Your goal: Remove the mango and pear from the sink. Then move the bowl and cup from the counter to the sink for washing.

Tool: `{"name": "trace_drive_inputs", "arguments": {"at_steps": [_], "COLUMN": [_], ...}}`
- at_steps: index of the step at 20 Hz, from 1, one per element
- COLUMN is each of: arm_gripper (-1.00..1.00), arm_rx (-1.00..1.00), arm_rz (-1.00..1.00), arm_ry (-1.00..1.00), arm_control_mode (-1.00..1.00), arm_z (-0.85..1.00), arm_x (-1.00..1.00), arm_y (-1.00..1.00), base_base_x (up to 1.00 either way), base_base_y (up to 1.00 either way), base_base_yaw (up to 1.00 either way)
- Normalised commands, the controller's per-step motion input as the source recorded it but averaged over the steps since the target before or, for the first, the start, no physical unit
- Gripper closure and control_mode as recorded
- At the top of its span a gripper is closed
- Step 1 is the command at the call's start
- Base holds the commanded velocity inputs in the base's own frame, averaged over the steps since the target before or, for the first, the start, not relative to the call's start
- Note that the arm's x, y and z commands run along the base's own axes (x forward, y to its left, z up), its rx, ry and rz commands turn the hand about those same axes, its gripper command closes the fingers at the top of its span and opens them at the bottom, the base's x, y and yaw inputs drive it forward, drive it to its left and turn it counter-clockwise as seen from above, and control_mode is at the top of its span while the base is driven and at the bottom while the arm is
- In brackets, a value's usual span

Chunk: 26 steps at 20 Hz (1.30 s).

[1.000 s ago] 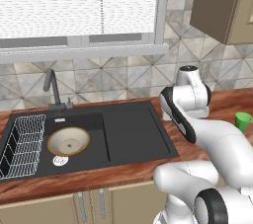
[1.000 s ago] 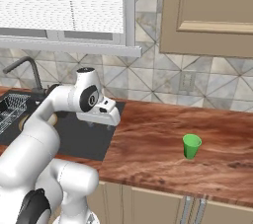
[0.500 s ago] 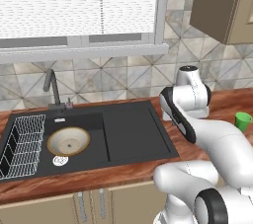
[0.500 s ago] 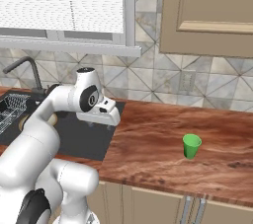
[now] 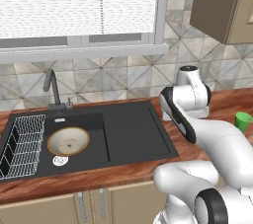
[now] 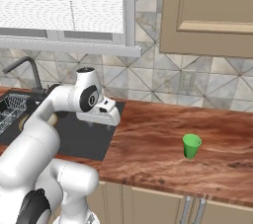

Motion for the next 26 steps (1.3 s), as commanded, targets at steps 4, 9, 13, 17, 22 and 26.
{"name": "trace_drive_inputs", "arguments": {"at_steps": [4, 9, 13, 17, 22, 26], "arm_gripper": [-1.00, -1.00, -1.00, -1.00, -1.00, -1.00], "arm_rx": [0.10, 0.03, 0.00, 0.00, 0.00, 0.02], "arm_rz": [0.00, 0.00, 0.01, 0.04, 0.10, 0.11], "arm_ry": [-0.02, -0.08, 0.00, 0.00, 0.07, 0.15], "arm_control_mode": [-1.00, -1.00, -1.00, -1.00, -1.00, -1.00], "arm_z": [-0.02, 0.05, 0.17, 0.22, 0.10, 0.05], "arm_x": [-0.05, 0.00, -0.01, -0.03, -0.03, -0.05], "arm_y": [-0.32, -0.36, -0.31, -0.34, -0.28, -0.24], "base_base_x": [0.00, 0.00, 0.00, 0.00, 0.00, 0.00], "base_base_y": [0.00, 0.00, 0.00, 0.00, 0.00, 0.00], "base_base_yaw": [0.00, 0.00, 0.00, 0.00, 0.00, 0.00]}}
